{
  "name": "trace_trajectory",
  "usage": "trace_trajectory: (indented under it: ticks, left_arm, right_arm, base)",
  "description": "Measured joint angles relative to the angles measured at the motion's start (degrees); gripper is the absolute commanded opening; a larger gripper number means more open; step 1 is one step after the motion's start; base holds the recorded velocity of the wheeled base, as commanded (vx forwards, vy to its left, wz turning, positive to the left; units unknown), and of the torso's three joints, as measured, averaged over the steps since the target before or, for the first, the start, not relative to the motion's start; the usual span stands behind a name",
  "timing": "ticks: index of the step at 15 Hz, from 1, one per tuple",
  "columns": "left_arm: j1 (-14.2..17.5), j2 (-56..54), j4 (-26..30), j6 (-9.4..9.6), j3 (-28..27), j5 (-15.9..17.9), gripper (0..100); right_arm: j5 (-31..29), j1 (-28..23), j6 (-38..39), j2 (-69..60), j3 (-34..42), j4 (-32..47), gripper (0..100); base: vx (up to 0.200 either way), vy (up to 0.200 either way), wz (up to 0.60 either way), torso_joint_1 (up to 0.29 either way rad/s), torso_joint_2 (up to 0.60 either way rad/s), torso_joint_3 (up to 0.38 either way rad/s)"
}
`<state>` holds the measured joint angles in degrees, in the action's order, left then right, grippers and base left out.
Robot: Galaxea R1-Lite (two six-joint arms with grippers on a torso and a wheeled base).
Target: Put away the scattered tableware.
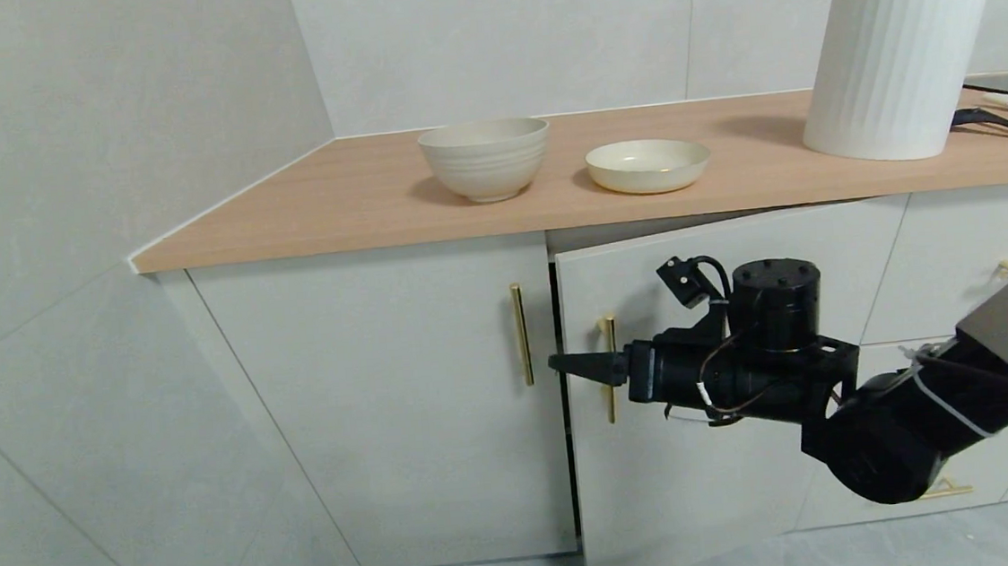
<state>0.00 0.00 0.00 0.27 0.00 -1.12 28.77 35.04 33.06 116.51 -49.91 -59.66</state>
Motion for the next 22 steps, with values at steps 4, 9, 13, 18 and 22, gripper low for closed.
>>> trace_trajectory:
  ticks: [4, 9, 13, 18, 22]
  left_arm:
    - [0.0, 0.0, 0.0, 0.0, 0.0, 0.0, 100]
    - [0.0, 0.0, 0.0, -0.05, 0.0, 0.0, 100]
    - [0.0, 0.0, 0.0, 0.3, 0.0, 0.0, 100]
    - [0.0, 0.0, -1.8, 0.3, -1.8, 2.8, 100]
    - [-0.1, 1.8, 6.6, -1.35, -13.9, 20.2, 100]
  right_arm:
    - [1.0, 1.7, -0.5, -6.1, 7.9, -0.3, 100]
    - [0.9, 3.9, -0.6, -14.4, 16.0, -0.4, 100]
    - [1.5, 4.0, -1.0, -16.5, 18.5, -0.4, 100]
    - [2.4, 4.0, -1.0, -16.7, 19.1, -0.5, 100]
    - [2.5, 4.1, -1.0, -16.5, 19.1, -0.5, 100]
  base:
    - [0.0, 0.0, 0.0, 0.0, 0.0, 0.0]
    - [0.0, 0.0, 0.0, 0.0, 0.0, 0.0]
    - [0.0, 0.0, 0.0, 0.0, 0.0, 0.0]
    - [0.0, 0.0, 0.0, 0.0, 0.0, 0.0]
    - [0.0, 0.0, 0.0, 0.0, 0.0, 0.0]
